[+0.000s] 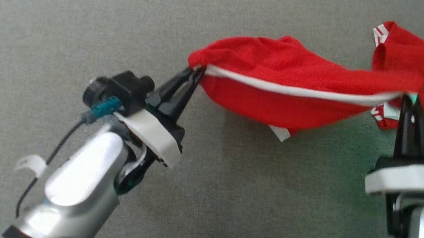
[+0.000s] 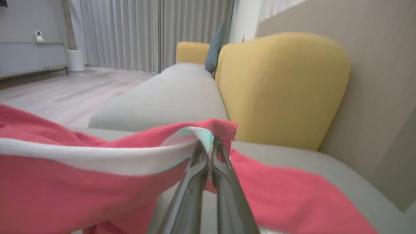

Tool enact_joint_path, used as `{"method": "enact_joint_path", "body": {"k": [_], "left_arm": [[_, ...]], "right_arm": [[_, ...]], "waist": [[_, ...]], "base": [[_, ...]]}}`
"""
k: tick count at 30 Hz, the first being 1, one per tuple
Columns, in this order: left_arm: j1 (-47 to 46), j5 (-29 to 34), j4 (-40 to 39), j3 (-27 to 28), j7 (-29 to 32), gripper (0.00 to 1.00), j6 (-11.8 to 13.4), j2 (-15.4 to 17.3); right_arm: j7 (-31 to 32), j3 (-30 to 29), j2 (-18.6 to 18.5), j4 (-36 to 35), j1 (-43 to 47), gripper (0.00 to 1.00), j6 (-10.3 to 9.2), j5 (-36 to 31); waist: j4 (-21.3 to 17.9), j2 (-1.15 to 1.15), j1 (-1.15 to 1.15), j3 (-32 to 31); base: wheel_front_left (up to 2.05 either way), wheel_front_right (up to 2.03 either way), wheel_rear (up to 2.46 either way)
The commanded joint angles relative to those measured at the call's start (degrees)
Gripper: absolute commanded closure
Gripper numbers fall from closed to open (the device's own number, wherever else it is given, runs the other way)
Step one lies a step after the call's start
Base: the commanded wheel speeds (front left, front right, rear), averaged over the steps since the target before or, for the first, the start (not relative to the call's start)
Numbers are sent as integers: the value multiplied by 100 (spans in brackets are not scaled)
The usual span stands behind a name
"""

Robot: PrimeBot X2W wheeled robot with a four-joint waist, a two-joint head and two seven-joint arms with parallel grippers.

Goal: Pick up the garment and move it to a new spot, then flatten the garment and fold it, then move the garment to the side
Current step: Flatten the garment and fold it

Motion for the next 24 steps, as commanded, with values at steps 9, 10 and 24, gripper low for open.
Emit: {"method": "enact_joint_path", "body": {"k": [9,10,24], "left_arm": [[-558,237,-1383,677,-43,100,134,379],[-588,222,-1497,723,-35,100,161,399],[-97,-47,-3159,1095,783,100,642,792]], "right_arm": [[146,670,-639,-1027,-1194,100,37,53],[181,697,-682,-1110,-1261,100,37,69],[1094,775,-578,-2426,-573,100,37,426]], "waist": [[44,0,0,-563],[42,0,0,-620],[100,0,0,-1035]], "base": [[0,0,0],[0,0,0],[0,0,0]]}}
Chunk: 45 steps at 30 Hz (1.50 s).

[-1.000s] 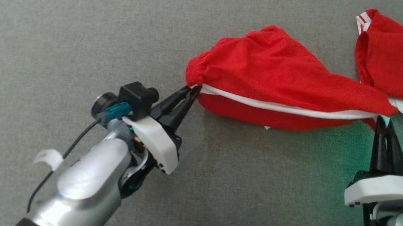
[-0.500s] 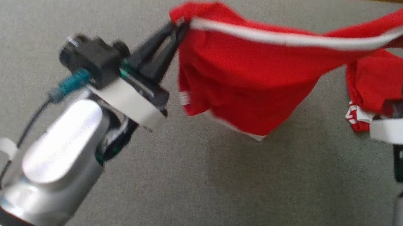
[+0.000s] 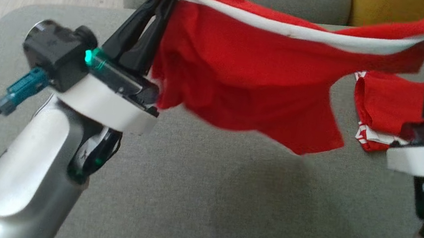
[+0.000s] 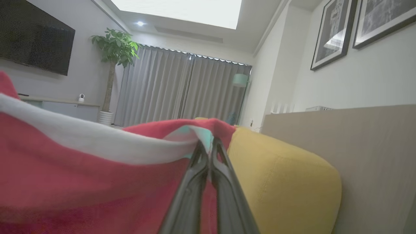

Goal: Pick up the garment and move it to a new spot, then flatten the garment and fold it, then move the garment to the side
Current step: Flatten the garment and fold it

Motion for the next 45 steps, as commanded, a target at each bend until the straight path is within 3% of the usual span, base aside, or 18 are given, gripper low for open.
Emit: {"method": "enact_joint_path", "body": {"k": [1,6,11,17,21,24,28,34,40,45], "left_arm": [[-222,-42,-268,277,70,100,47,184],[-260,-131,-604,375,568,100,139,367],[-1014,-254,-147,503,979,100,-9,486],[-2931,-217,1555,691,893,100,-291,439],[-4337,55,2841,787,242,100,-317,337],[-4989,173,3612,834,-391,100,-283,189],[-5186,262,4347,775,-767,100,-337,0],[-4470,445,4728,656,-848,100,-487,-182],[-3223,744,4420,526,-851,100,-619,-129],[-2439,882,4165,357,-851,100,-670,-75]], "right_arm": [[79,92,54,-267,-139,100,37,44],[453,68,47,-474,-238,100,37,113],[814,329,-269,16,-1270,100,37,332],[755,893,-538,1837,-3739,100,37,667],[102,864,-352,3261,-5481,100,37,371],[-406,553,-31,4190,-6176,100,37,113],[-790,457,314,5197,-6228,100,37,26],[-1042,841,430,6382,-5576,100,37,191],[-1031,1487,253,7046,-4984,100,37,503],[-945,2184,-10,7187,-4539,100,37,829]], "waist": [[15,0,0,36],[64,0,0,363],[65,0,0,999],[-16,0,0,1837],[-62,0,0,2297],[-49,0,0,2504],[8,0,0,2697],[150,0,0,2804],[258,0,0,2567],[321,0,0,2253]], "base": [[0,0,0],[0,0,0],[0,0,0],[0,0,0],[0,0,0],[0,0,0],[0,0,0],[0,0,0],[0,0,0],[0,0,0]]}}
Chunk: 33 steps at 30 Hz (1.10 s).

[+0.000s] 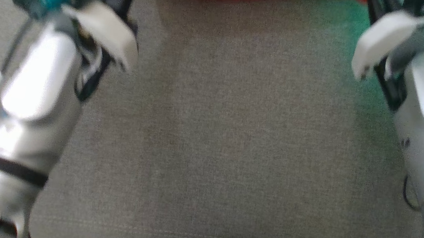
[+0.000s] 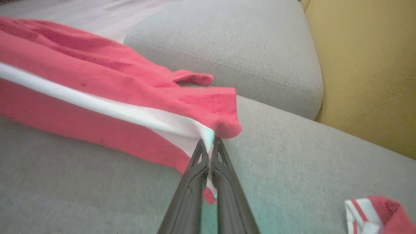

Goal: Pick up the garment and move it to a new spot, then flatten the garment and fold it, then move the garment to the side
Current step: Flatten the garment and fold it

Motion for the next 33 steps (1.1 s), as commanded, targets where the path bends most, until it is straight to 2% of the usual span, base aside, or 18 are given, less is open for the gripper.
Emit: {"method": "enact_joint_path", "body": {"k": [1,3,10,12,13,17,25,30,33], "left_arm": [[11,55,-252,116,-68,100,-13,258],[541,131,-419,-114,-68,100,-28,293],[1417,128,-787,-612,-68,100,-36,433],[1509,130,-845,-678,-68,100,-37,465],[1689,138,-961,-783,-68,100,-37,529],[2112,84,-1167,-889,-68,100,-37,602],[3076,-161,-1793,-960,-67,100,-13,625],[3573,-334,-2441,-1000,112,100,89,649],[3662,-388,-2833,-972,242,100,176,677]], "right_arm": [[19,160,-27,-132,137,100,36,142],[160,691,-330,-246,487,100,36,475],[693,1787,-1138,-979,1293,100,36,1391],[789,1898,-1266,-1127,1399,100,36,1539],[972,2071,-1534,-1435,1596,100,36,1808],[1269,2276,-2035,-2076,1995,100,36,2207],[1976,2102,-2908,-3433,2857,100,36,2662],[2589,1632,-3391,-4381,3482,100,36,2803],[2844,1167,-3549,-4868,3717,100,36,2745]], "waist": [[59,0,0,-227],[87,0,0,-484],[45,0,0,-1015],[29,0,0,-1086],[-9,0,0,-1225],[-110,0,0,-1534],[-283,0,0,-2030],[-285,0,0,-2167],[-225,0,0,-2140]], "base": [[0,0,0],[0,0,0],[0,0,0],[0,0,0],[0,0,0],[0,0,0],[0,0,0],[0,0,0],[0,0,0]]}}
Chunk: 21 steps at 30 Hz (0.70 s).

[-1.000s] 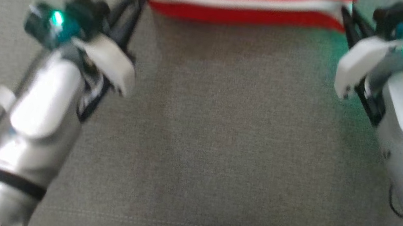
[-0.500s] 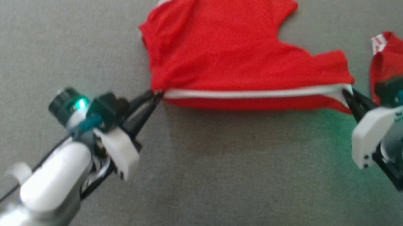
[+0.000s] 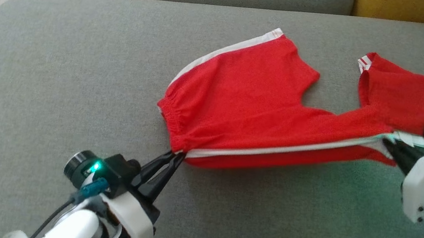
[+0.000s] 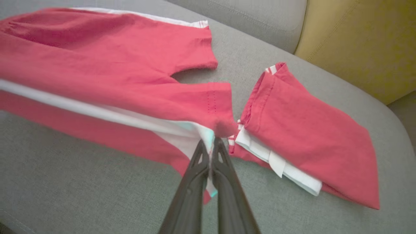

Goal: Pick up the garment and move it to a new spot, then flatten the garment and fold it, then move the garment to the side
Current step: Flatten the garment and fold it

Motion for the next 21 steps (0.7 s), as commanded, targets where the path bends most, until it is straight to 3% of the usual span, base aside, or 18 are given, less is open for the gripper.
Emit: {"method": "enact_joint_path", "body": {"k": [1,6,12,21], "left_arm": [[-256,-61,-370,306,43,100,105,184],[-476,-111,-635,401,146,100,200,137],[-908,-137,-558,486,187,100,234,21],[-1876,-169,217,484,136,100,184,-375]], "right_arm": [[118,-384,-270,-381,-12,100,36,-95],[381,-974,-170,-901,4,100,36,-516],[518,-1190,-46,-1053,-389,100,36,-958],[336,-678,183,-269,-1804,100,36,-1481]], "waist": [[65,0,1,51],[254,0,1,274],[469,0,1,637],[748,0,1,1271]], "base": [[0,0,0],[0,0,0],[0,0,0],[0,0,0]]}}
